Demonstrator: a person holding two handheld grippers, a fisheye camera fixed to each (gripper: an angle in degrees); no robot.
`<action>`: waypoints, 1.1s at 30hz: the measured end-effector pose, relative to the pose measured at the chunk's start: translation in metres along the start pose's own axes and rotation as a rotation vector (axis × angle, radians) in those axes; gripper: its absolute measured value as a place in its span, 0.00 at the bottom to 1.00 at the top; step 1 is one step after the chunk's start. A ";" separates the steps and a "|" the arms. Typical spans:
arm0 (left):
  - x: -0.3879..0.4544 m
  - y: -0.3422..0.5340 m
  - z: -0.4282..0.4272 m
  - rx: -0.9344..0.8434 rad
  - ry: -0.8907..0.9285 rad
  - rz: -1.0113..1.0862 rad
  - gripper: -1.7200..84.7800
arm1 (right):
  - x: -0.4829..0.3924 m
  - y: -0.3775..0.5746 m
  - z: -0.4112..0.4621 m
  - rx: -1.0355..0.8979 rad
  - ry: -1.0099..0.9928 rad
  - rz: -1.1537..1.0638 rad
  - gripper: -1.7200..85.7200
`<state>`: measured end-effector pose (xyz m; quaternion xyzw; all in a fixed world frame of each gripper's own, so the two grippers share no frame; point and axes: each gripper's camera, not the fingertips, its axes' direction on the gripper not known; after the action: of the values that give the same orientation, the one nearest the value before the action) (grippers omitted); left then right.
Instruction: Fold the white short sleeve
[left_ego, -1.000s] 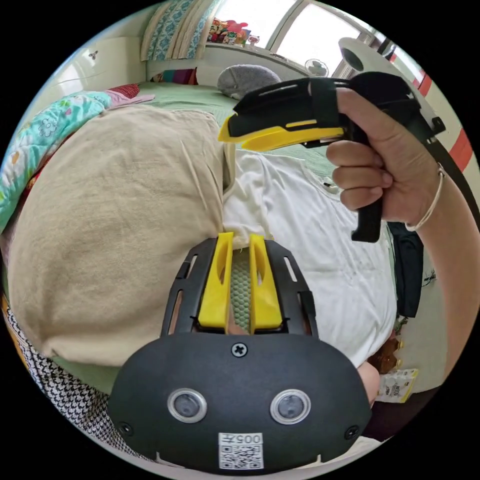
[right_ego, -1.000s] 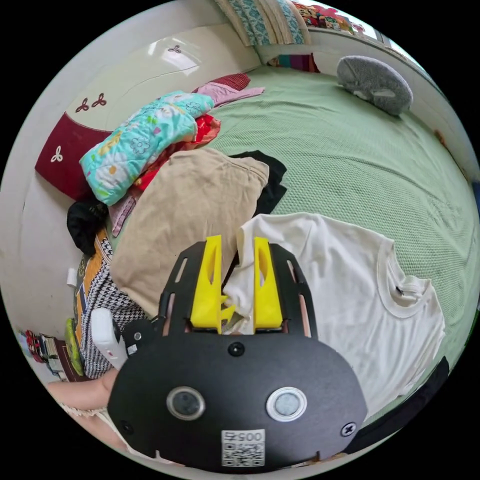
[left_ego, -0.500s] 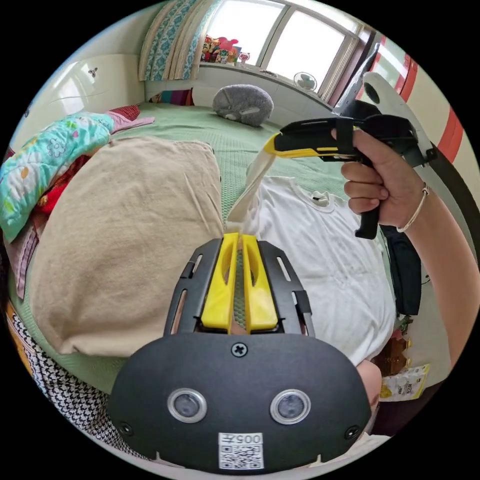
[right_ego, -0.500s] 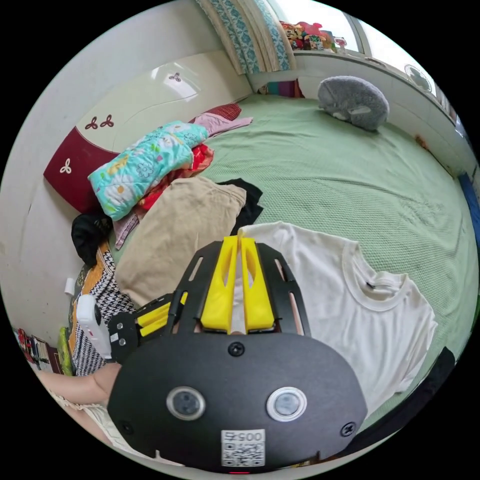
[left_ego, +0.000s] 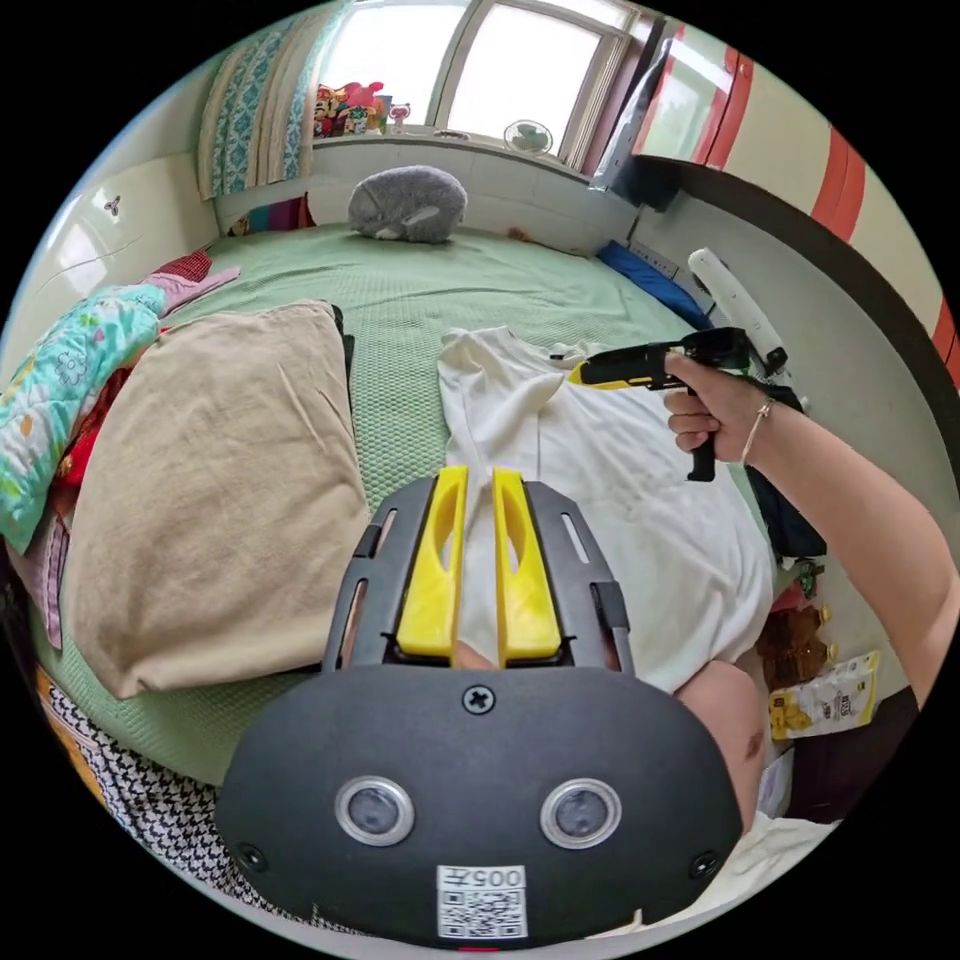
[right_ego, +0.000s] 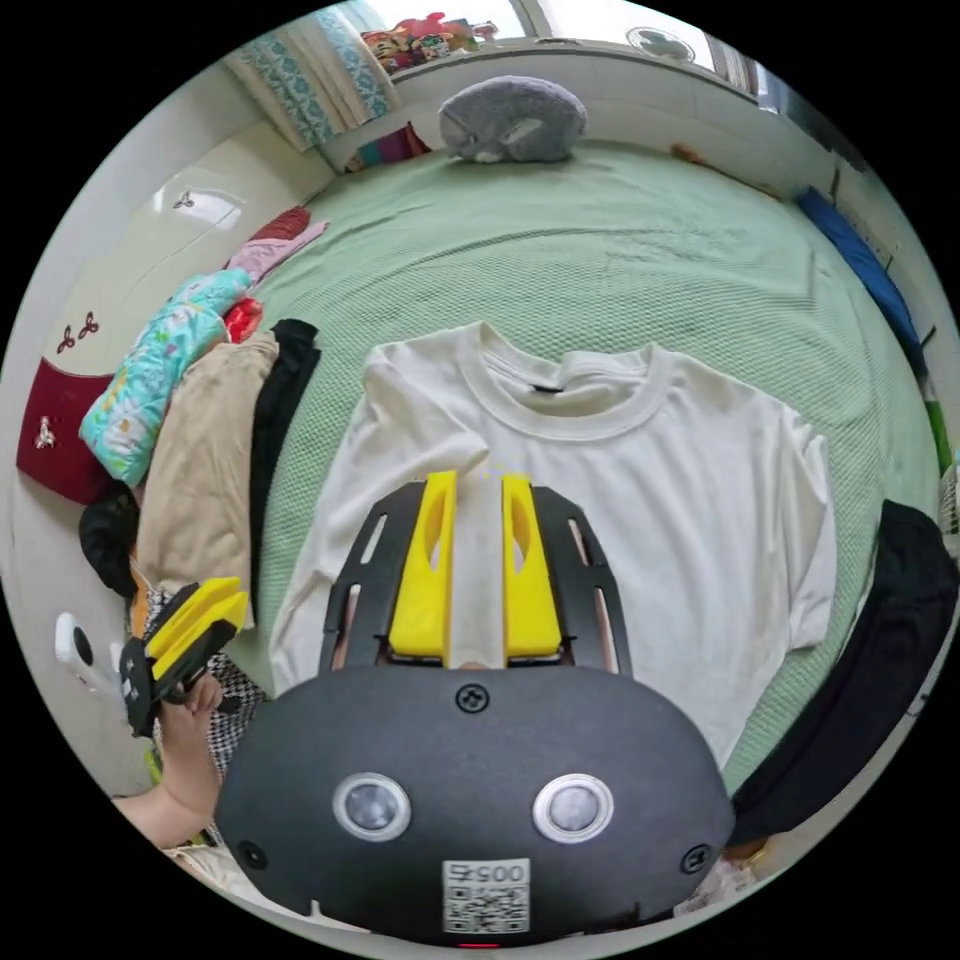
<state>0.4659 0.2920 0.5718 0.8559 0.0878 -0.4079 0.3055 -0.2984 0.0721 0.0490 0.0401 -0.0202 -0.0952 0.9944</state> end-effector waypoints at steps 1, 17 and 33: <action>0.000 -0.003 0.007 -0.007 -0.003 -0.005 0.09 | -0.004 -0.004 -0.003 0.005 0.014 -0.038 0.10; -0.001 -0.019 0.095 -0.079 0.067 -0.088 0.06 | -0.103 -0.095 0.085 -0.064 0.060 -0.186 0.09; -0.018 -0.011 0.097 -0.067 -0.113 -0.119 0.02 | -0.144 -0.110 0.104 -0.045 -0.017 -0.237 0.04</action>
<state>0.3871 0.2451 0.5332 0.8141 0.1349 -0.4697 0.3138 -0.4658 -0.0158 0.1390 0.0189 -0.0213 -0.2128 0.9767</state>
